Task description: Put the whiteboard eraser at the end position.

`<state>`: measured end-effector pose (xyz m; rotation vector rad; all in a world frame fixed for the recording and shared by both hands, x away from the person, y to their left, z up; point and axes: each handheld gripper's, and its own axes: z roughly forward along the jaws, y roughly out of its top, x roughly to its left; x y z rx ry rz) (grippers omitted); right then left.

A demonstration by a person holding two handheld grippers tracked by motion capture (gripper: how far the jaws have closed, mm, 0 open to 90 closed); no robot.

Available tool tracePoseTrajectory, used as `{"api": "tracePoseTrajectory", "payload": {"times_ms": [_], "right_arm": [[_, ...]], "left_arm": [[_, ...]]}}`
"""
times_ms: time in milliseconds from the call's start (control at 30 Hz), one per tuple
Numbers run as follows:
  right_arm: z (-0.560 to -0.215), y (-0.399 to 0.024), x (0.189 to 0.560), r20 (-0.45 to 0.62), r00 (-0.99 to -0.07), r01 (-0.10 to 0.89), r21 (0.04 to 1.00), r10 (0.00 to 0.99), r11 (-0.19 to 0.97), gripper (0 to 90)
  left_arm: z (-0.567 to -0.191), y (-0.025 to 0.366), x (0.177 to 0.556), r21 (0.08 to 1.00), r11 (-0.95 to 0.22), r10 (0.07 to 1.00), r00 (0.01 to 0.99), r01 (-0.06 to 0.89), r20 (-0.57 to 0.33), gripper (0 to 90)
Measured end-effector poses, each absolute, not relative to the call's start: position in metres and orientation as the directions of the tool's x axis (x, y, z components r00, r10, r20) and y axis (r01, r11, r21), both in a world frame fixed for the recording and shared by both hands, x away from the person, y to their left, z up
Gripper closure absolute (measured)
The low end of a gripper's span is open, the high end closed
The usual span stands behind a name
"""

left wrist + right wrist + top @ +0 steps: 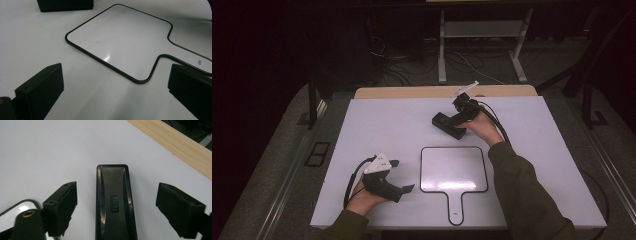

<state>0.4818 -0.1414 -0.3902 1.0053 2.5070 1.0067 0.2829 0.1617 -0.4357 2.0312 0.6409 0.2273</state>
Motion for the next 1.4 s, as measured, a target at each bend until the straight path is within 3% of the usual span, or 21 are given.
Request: {"api": "tracePoseTrajectory", "payload": {"times_ms": [567, 1200, 1400], "right_arm": [[-0.392, -0.164, 0.444, 0.092, -0.738, 0.484, 0.763, 0.669, 0.429, 14.9], [-0.394, -0.196, 0.396, 0.12, -0.721, 0.444, 0.836, 0.683, 0.322, 14.9], [-0.396, -0.203, 0.383, 0.095, -0.716, 0.433, 0.837, 0.691, 0.334, 12.5]], "left_arm": [[-0.435, 0.164, 0.281, 0.849, -0.393, 0.537, 0.838, 0.354, -0.101, 0.0], [-0.437, 0.164, 0.28, 0.845, -0.397, 0.534, 0.839, 0.358, -0.105, 0.0], [-0.437, 0.163, 0.28, 0.843, -0.401, 0.532, 0.84, 0.359, -0.105, 0.0]]}}
